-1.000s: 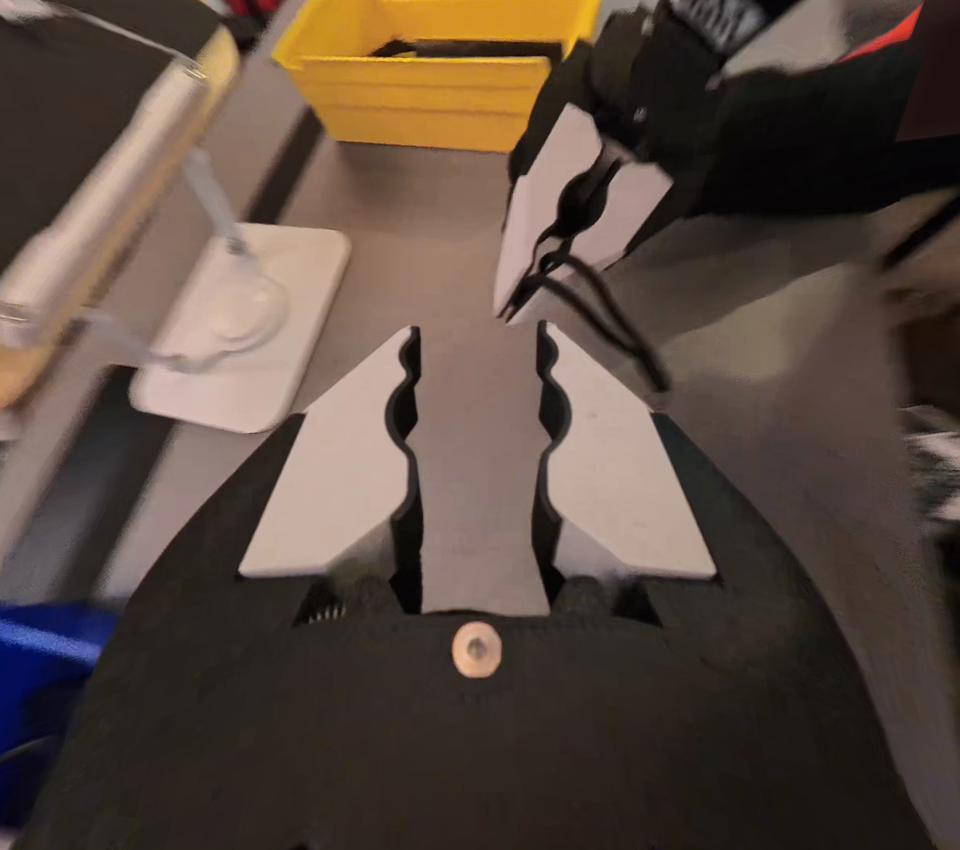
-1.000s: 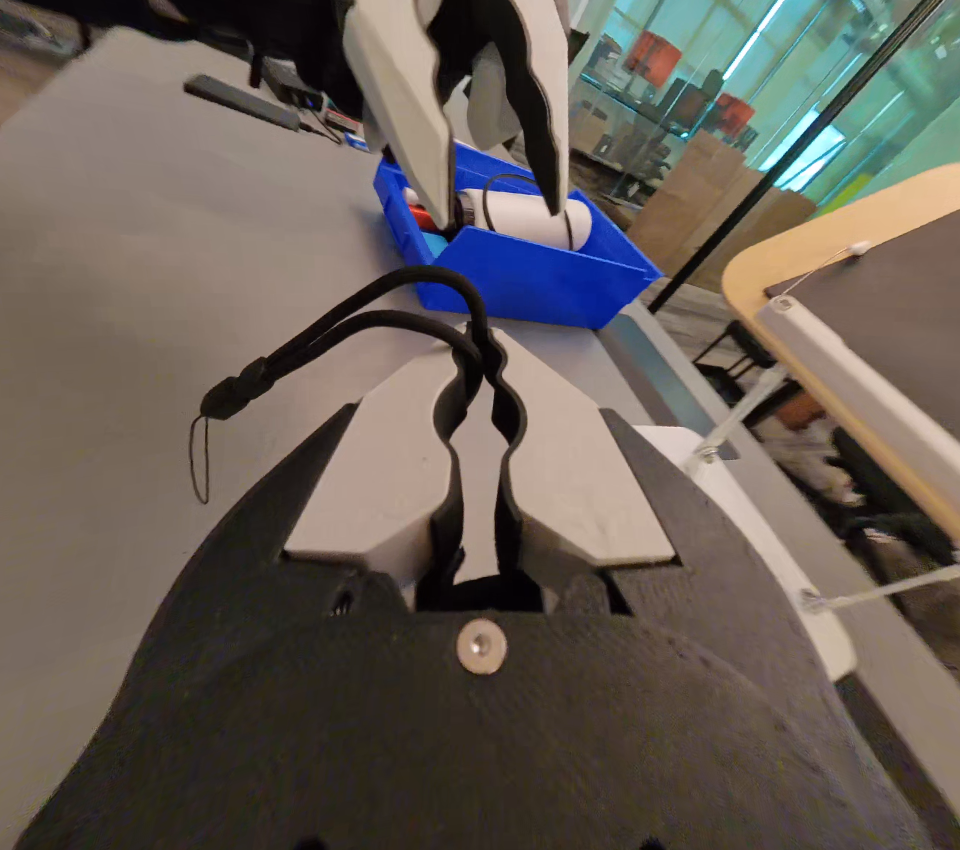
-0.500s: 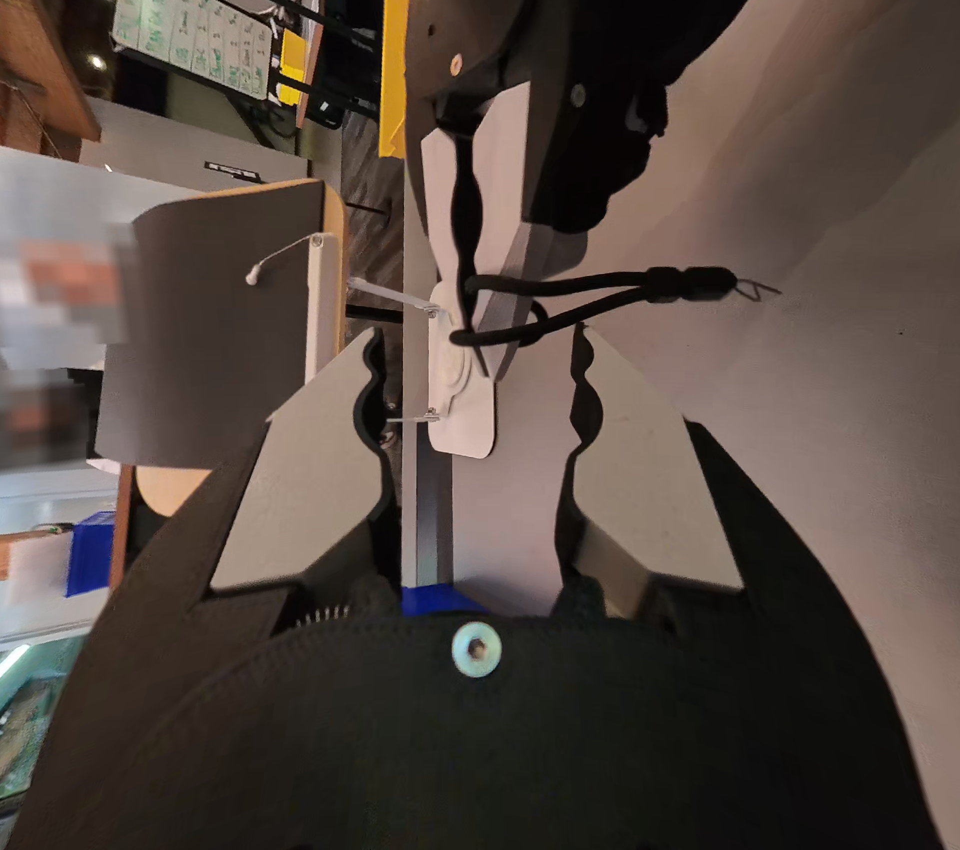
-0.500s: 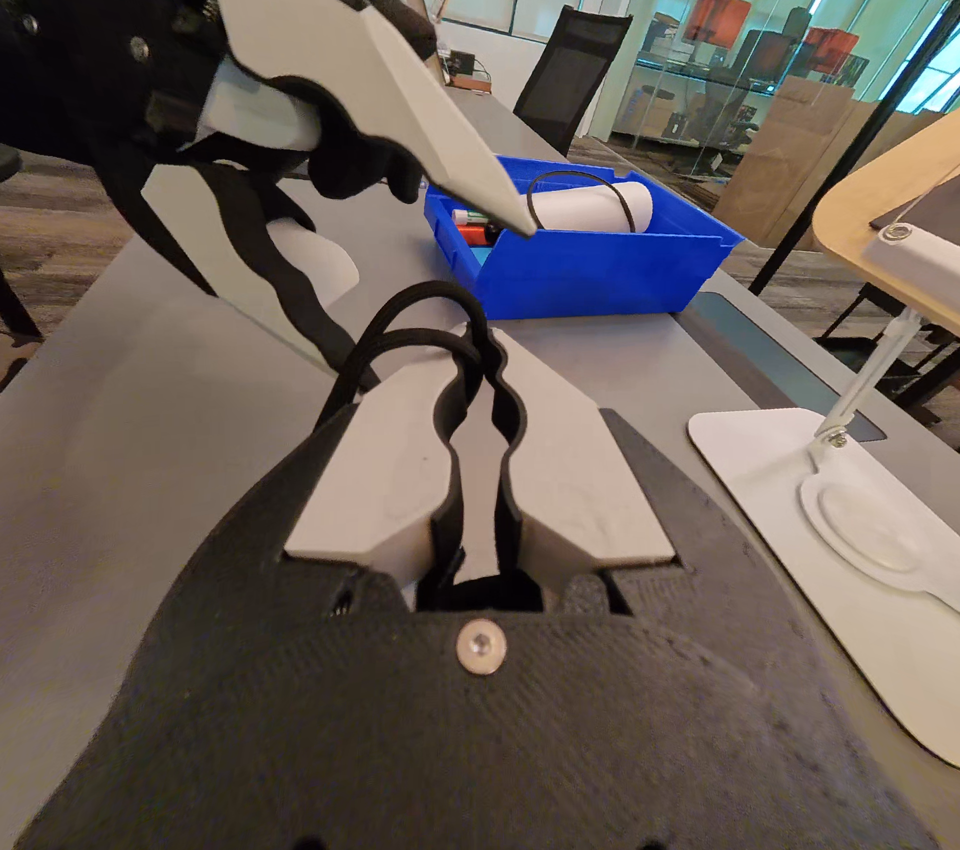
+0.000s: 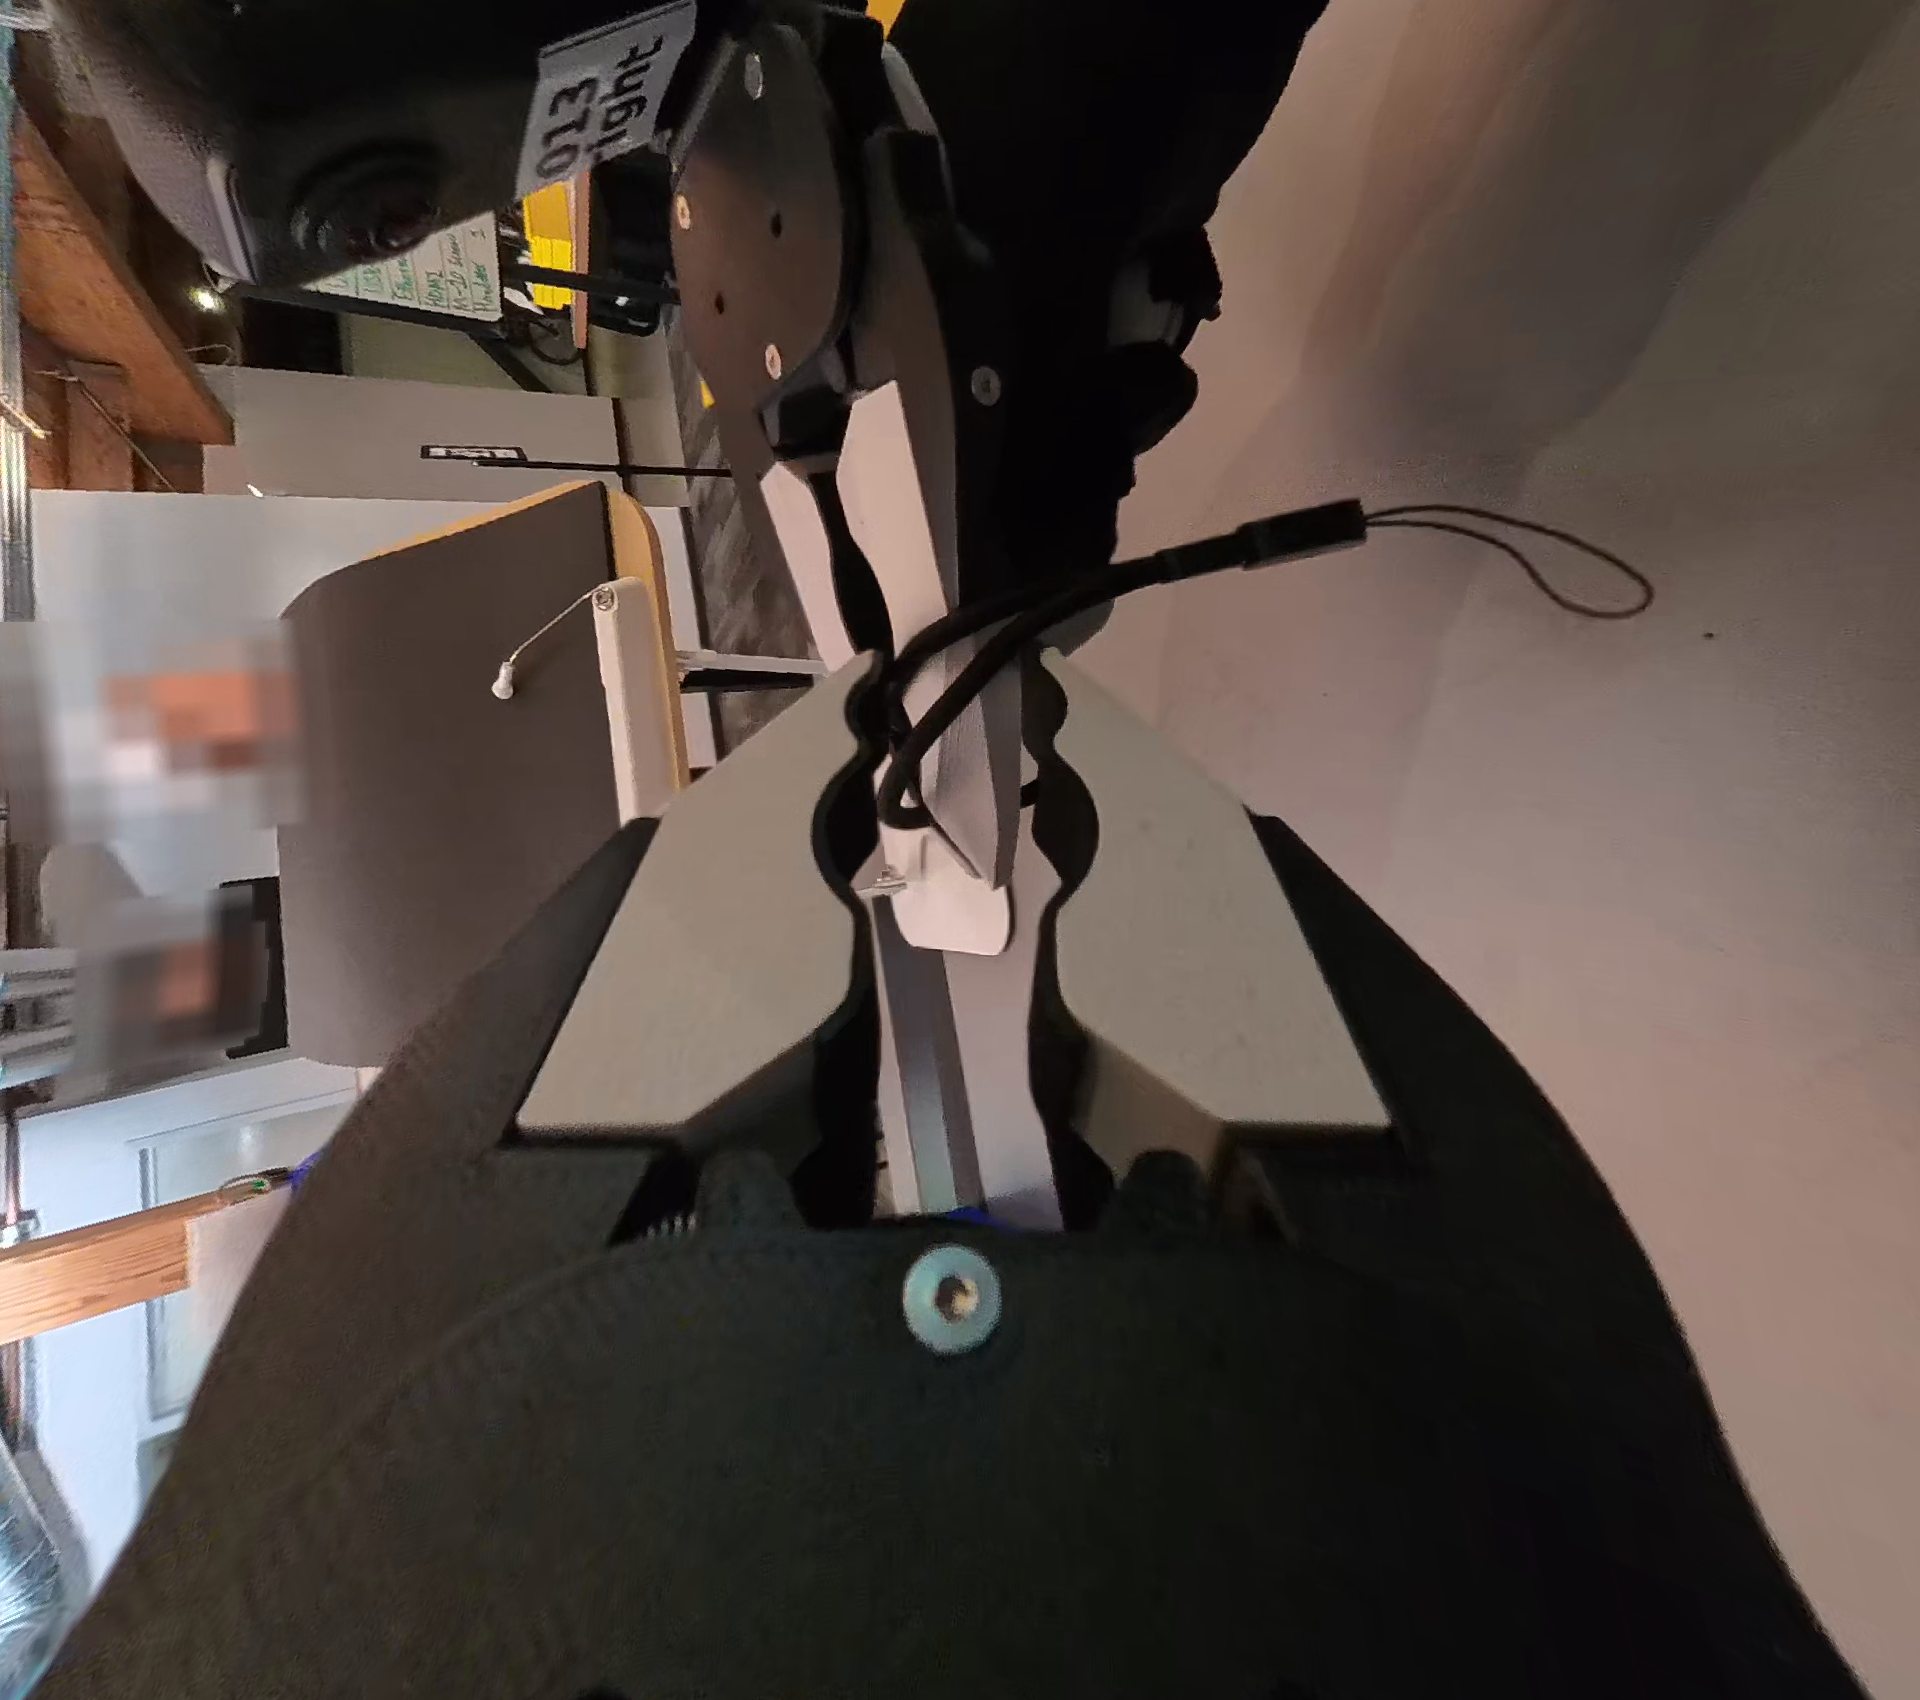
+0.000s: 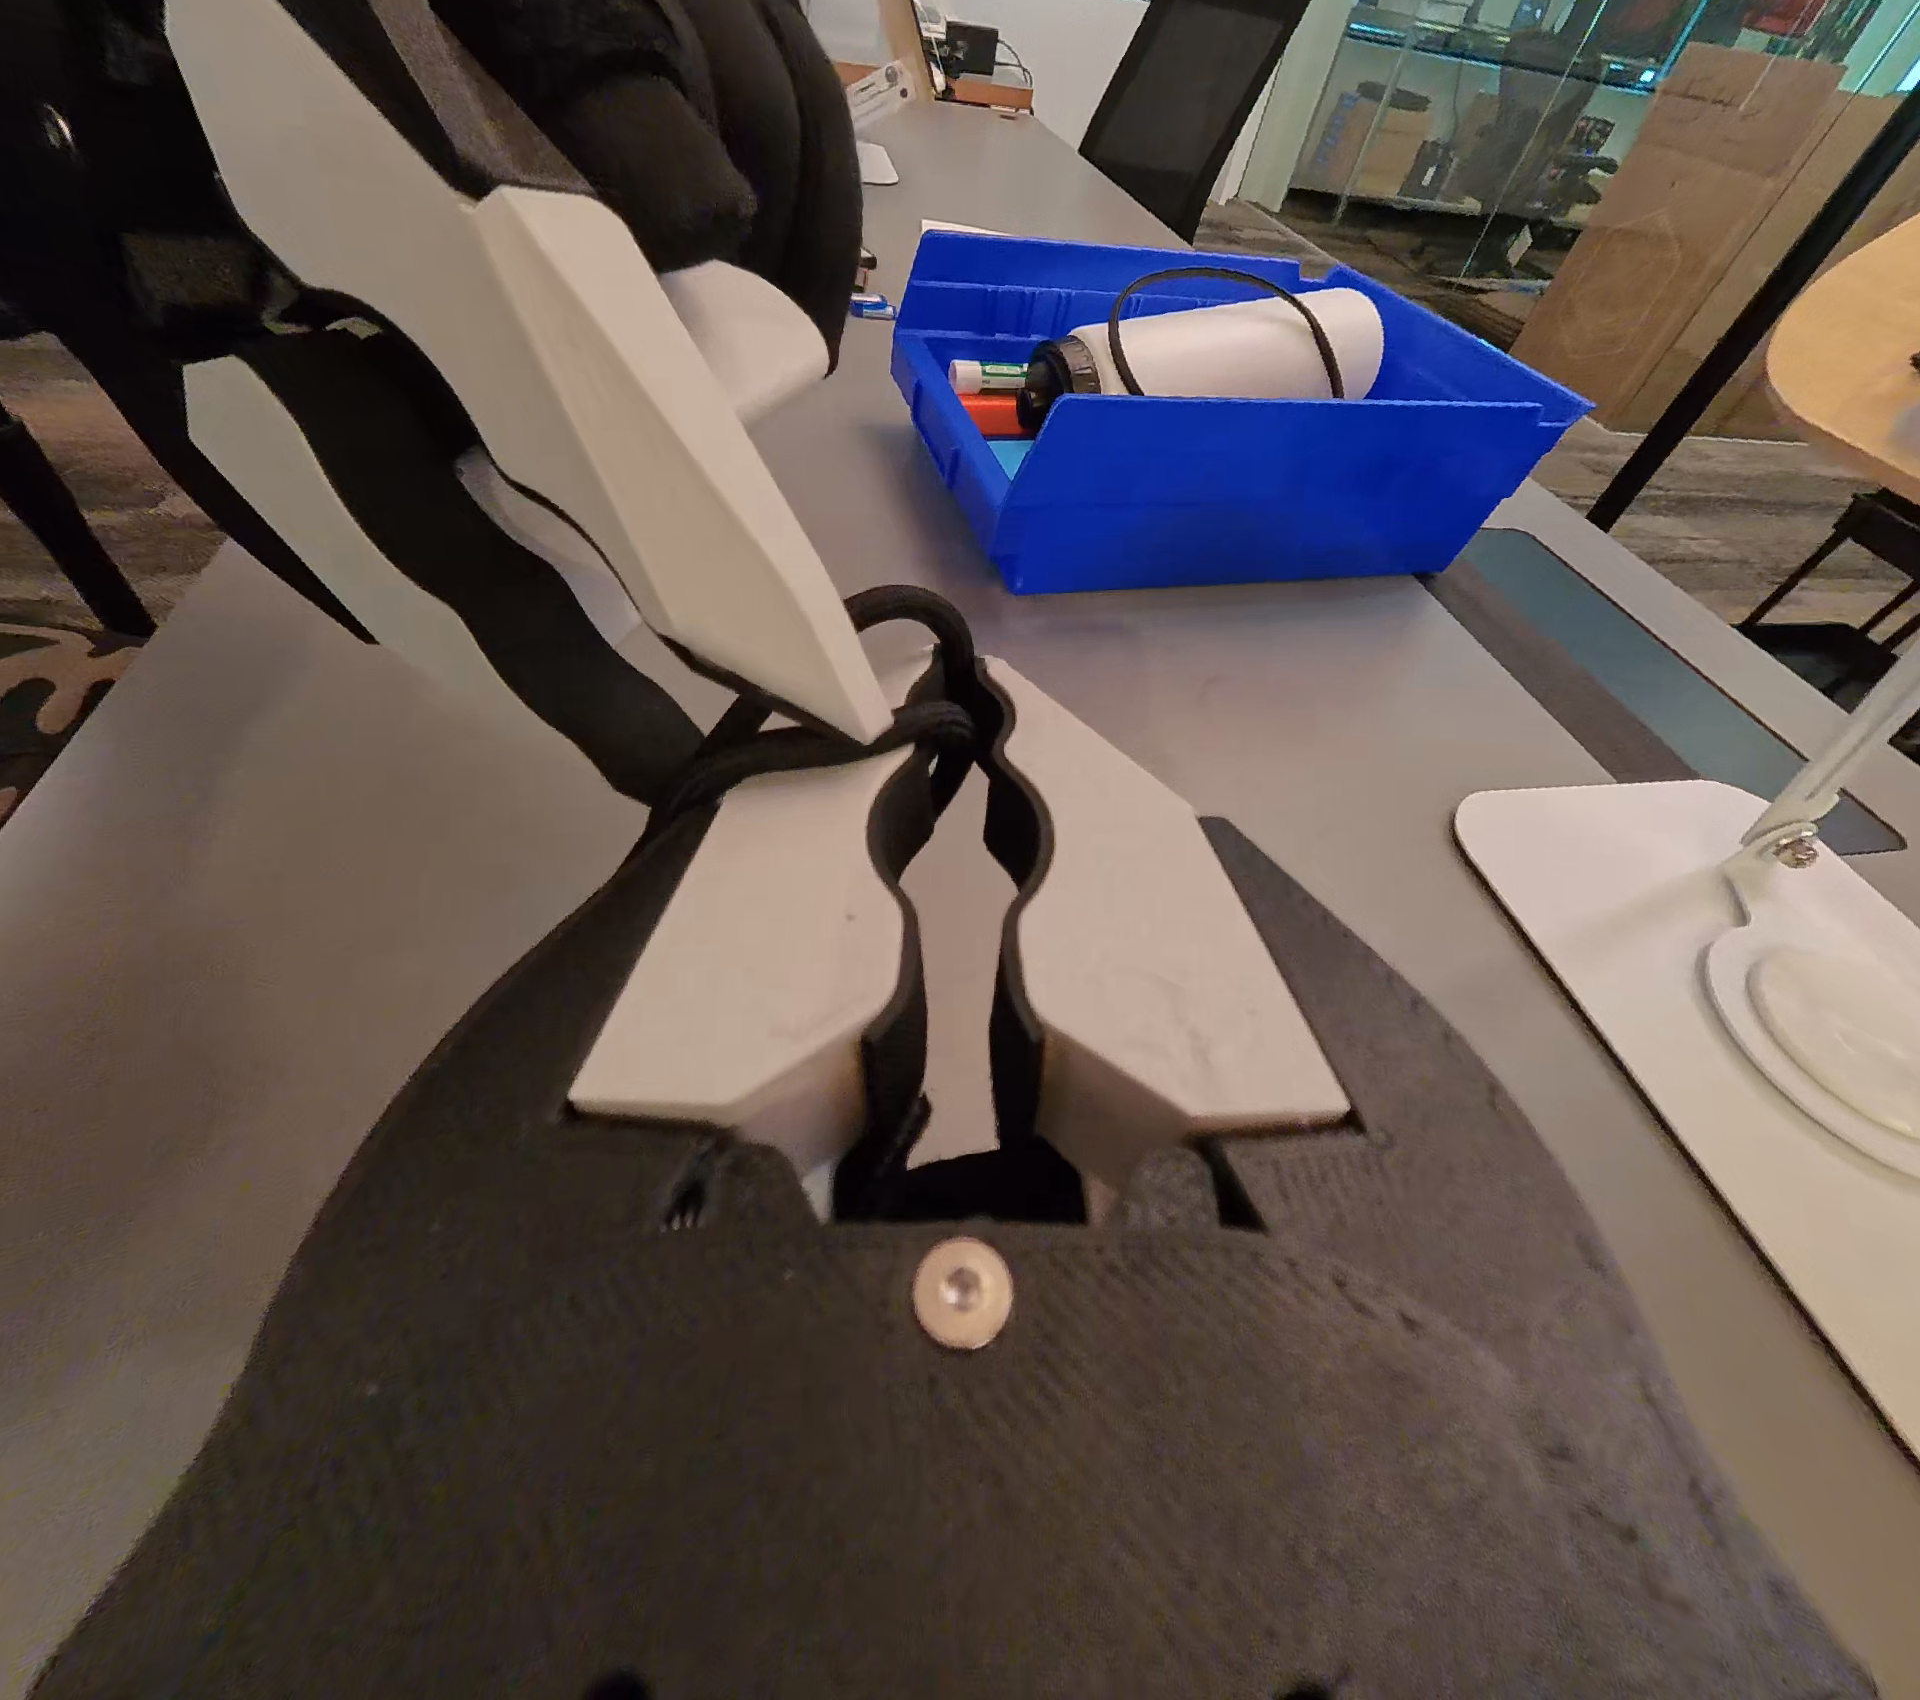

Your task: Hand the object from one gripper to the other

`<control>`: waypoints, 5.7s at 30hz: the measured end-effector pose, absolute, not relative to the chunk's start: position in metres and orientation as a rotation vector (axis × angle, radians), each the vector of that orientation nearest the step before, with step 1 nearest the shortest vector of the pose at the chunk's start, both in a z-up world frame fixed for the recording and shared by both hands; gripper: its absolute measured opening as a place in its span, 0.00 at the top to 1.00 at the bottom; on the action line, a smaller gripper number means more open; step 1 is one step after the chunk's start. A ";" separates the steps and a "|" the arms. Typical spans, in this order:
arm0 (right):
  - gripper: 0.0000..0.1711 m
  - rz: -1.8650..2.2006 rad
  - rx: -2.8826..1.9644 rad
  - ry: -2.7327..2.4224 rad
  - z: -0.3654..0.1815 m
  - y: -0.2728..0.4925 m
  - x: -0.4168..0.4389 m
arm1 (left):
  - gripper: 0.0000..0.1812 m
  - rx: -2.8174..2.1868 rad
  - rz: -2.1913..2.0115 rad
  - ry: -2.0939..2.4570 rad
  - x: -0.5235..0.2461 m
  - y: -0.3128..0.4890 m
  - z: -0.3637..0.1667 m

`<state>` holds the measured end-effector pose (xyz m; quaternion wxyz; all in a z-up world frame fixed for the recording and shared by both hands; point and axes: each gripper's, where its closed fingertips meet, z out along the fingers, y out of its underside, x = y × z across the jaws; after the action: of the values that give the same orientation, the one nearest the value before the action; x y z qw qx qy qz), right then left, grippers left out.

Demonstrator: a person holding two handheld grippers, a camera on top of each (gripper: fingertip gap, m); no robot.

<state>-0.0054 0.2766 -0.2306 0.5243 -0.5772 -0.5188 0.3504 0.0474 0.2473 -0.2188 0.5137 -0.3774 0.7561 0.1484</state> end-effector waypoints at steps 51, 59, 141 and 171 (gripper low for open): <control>0.86 0.296 -0.907 -1.538 -0.220 0.234 -0.021 | 1.00 -2.130 -1.262 0.985 -0.008 0.288 -0.222; 0.65 0.281 -0.950 -1.426 -0.206 0.254 -0.009 | 1.00 -2.141 -1.272 1.139 0.005 0.264 -0.229; 0.71 0.493 -1.302 -1.161 -0.226 0.289 -0.015 | 0.98 -1.677 -0.754 0.985 0.019 0.285 -0.189; 0.97 1.237 -1.135 -1.491 -0.224 0.189 -0.031 | 0.98 -1.486 -1.042 2.028 0.029 0.180 -0.202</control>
<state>-0.0311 0.1892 -0.2242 0.4334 -0.4556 -0.5984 0.4965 0.0287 0.1801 -0.2025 0.2087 -0.5340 0.7287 -0.3746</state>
